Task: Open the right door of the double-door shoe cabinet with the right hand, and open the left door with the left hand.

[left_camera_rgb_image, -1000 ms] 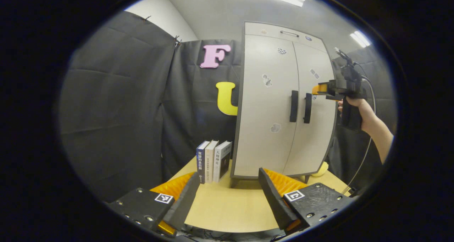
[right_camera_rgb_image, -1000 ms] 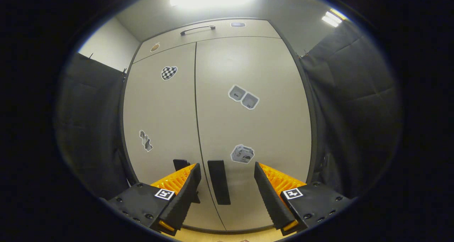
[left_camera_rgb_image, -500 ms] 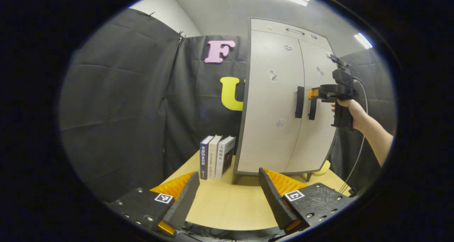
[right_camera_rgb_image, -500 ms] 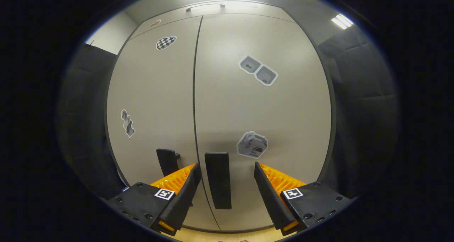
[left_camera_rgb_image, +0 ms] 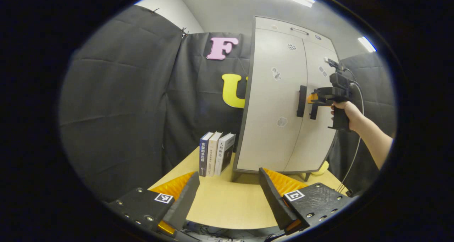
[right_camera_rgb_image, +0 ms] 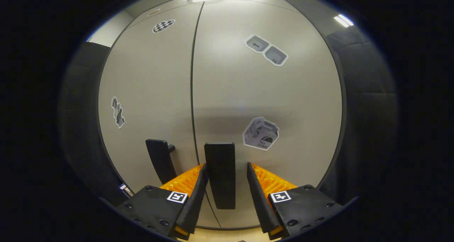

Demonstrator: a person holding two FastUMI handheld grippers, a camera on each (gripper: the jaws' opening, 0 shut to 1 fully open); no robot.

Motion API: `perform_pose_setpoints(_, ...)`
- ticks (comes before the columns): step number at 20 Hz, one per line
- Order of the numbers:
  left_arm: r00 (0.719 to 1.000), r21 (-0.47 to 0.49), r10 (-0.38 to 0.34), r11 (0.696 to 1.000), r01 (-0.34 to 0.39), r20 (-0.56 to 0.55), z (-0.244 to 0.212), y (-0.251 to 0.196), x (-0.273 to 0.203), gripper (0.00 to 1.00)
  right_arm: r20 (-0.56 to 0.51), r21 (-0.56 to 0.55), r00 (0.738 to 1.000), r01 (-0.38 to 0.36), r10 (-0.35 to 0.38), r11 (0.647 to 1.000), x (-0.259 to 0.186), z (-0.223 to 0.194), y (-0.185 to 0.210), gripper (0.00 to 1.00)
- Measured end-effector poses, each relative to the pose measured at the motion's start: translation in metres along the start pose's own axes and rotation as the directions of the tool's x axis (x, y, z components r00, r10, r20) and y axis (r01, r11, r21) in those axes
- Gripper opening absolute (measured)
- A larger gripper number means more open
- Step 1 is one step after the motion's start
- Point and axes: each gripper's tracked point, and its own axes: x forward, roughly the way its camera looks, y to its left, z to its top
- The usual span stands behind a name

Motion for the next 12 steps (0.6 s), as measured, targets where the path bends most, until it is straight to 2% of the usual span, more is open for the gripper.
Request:
perform_pose_setpoints(1, 1.0, 0.006, -0.001, 1.0, 0.001, 0.001, 0.0, 0.0, 0.0, 0.94, -0.004, 0.01, 1.0, -0.009, 0.009, 1.0, 0.0, -0.001, 0.002, 0.61)
perform_pose_setpoints(2, 1.0, 0.009, -0.013, 1.0, 0.013, -0.002, 0.0, -0.003, -0.001, 1.0, -0.01, 0.02, 1.0, -0.011, 0.011, 1.0, 0.001, -0.003, 0.003, 0.47)
perform_pose_setpoints(3, 1.0, 0.011, -0.026, 1.0, 0.026, -0.002, 0.0, -0.006, -0.002, 1.0, -0.006, 0.029, 1.0, -0.006, 0.006, 1.0, 0.0, -0.004, 0.002, 0.41)
perform_pose_setpoints(5, 0.999, 0.014, -0.032, 0.999, 0.032, 0.006, 0.002, -0.007, -0.005, 1.0, 0.005, 0.039, 1.0, 0.009, -0.01, 0.999, 0.0, -0.004, 0.002, 0.37)
perform_pose_setpoints(6, 0.999, 0.016, -0.034, 0.999, 0.034, 0.008, 0.003, -0.009, -0.007, 0.97, 0.013, 0.026, 1.0, 0.014, -0.014, 1.0, 0.0, -0.003, 0.002, 0.32)
perform_pose_setpoints(7, 0.999, 0.02, -0.035, 0.999, 0.034, 0.01, 0.003, -0.01, -0.009, 0.97, 0.021, 0.009, 1.0, 0.022, -0.023, 1.0, -0.001, -0.003, 0.001, 0.32)
perform_pose_setpoints(8, 0.999, 0.026, -0.035, 0.999, 0.035, 0.009, 0.003, -0.011, -0.011, 0.97, 0.026, -0.015, 0.999, 0.023, -0.023, 1.0, 0.001, -0.004, 0.002, 0.24)
perform_pose_setpoints(9, 0.999, 0.034, -0.038, 0.999, 0.037, 0.006, 0.001, -0.012, -0.013, 0.94, 0.035, -0.045, 0.999, 0.012, -0.01, 0.999, 0.0, -0.004, 0.002, 0.2)
perform_pose_setpoints(10, 0.999, 0.039, -0.049, 0.998, 0.05, -0.004, -0.002, -0.014, -0.015, 0.97, 0.034, -0.048, 0.999, -0.007, 0.009, 0.999, 0.002, -0.005, 0.001, 0.17)
perform_pose_setpoints(12, 0.997, 0.038, -0.076, 0.996, 0.077, -0.007, 0.0, -0.021, -0.018, 0.97, 0.009, -0.025, 0.998, -0.055, 0.055, 0.998, 0.0, -0.005, 0.002, 0.11)
